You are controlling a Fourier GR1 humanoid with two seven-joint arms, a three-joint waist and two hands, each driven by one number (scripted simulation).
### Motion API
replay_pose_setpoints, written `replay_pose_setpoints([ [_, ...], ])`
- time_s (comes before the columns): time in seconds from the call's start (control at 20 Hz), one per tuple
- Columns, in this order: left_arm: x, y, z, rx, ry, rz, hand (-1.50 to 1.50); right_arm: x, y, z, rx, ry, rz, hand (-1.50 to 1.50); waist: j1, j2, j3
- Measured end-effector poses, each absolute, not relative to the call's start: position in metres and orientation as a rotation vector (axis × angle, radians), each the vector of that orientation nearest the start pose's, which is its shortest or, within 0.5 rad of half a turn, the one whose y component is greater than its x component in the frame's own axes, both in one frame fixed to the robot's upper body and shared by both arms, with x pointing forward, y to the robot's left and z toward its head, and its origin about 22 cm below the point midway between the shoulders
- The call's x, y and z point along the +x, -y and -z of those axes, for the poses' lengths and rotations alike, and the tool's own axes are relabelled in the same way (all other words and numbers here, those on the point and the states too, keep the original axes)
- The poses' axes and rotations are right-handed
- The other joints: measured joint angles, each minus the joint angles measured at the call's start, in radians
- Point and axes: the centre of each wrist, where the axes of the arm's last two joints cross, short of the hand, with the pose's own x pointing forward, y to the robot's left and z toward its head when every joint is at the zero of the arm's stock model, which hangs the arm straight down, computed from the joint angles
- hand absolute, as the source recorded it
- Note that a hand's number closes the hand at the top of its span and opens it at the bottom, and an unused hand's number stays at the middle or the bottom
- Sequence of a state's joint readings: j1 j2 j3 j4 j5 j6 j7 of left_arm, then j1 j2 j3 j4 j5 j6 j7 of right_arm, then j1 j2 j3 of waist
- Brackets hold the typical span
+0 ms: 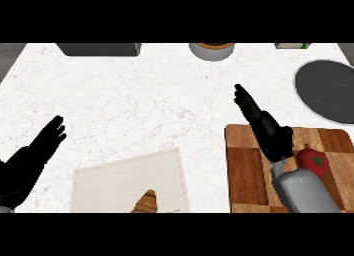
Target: Pick the tomato from the cutting board and place it in the pan
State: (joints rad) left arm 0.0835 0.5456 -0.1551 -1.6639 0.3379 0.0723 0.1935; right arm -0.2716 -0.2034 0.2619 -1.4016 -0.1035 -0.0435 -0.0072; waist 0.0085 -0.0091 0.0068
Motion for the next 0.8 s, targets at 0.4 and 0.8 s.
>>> replay_pose_setpoints([
  [0.4,0.227,-0.273,-0.031,-0.073,1.357,0.131,0.0,0.315,0.2,-0.108,0.142,1.883,-1.075,-1.5,-0.01,-0.007,-0.012],
  [0.8,0.236,-0.232,-0.021,-0.198,1.368,0.078,0.0,0.312,0.277,-0.116,0.156,2.194,-1.368,-1.5,-0.02,0.011,-0.005],
])
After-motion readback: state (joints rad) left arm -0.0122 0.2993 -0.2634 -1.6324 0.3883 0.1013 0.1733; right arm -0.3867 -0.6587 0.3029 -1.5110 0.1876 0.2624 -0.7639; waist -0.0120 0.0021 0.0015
